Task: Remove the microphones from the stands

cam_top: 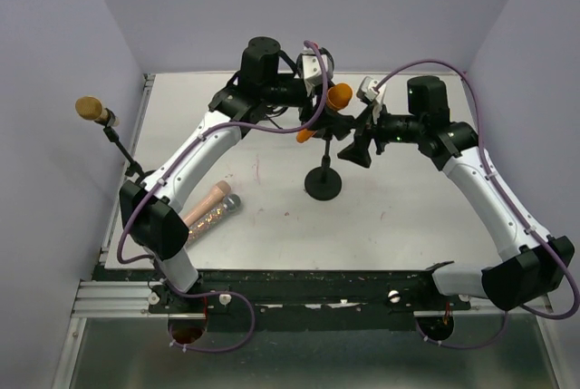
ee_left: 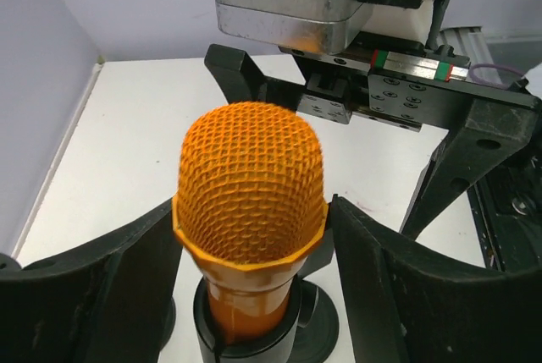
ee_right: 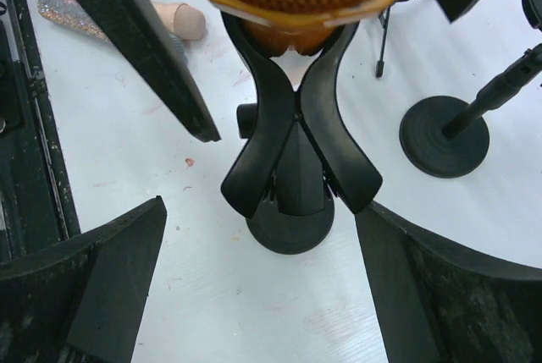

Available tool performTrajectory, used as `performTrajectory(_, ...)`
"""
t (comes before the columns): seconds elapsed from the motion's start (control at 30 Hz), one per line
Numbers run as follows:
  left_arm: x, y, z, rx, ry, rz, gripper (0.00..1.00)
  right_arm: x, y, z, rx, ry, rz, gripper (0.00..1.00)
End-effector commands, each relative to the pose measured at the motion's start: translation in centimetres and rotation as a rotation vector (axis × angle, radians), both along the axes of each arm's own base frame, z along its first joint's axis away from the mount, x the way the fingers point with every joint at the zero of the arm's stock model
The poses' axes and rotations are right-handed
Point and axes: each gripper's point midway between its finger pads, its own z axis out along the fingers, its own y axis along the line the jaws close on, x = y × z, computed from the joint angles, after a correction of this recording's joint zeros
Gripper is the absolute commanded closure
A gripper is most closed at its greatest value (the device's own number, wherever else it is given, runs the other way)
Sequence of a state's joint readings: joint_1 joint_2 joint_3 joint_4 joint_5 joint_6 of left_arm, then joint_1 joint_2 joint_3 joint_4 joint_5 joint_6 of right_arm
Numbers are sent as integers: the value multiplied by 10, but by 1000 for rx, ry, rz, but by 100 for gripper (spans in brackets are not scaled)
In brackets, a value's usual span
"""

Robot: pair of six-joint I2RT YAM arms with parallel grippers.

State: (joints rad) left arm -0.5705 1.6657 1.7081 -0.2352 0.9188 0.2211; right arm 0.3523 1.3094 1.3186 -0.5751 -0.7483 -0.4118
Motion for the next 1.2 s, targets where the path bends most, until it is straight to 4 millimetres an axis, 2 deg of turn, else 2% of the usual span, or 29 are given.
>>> performTrajectory(0.0, -16, -6, 7, -1, -9, -142, 29, -6, -6, 5, -6, -14, -27, 0)
performTrajectory(0.1, -20, -9, 9, -13, 11, -171, 41, -5, -6, 6, -2, -17, -38, 0)
performTrajectory(0.2, -22, -9, 13, -22, 25, -180, 64, -3, -5, 11, 19, -24, -42, 0)
performTrajectory(0.37, -30, 4, 29, -29, 44, -191, 91, -8, 5, 26, 57, -84, 71, 0)
performTrajectory(0.43, -30, 12, 36, -36, 57, -177, 98, -10, 10, 27, 70, -102, 128, 0)
performTrajectory(0.57, -28, 24, 44, -40, 72, -144, 100, -7, 23, 28, 114, -101, 215, 0)
performTrajectory(0.87, -11, 43, 22, -13, -9, 67, 100, 5, 47, 32, 176, -112, 301, 0)
performTrajectory(1.17, -10, 46, 15, -8, -1, 101, 100, 6, 58, 27, 213, -75, 341, 0)
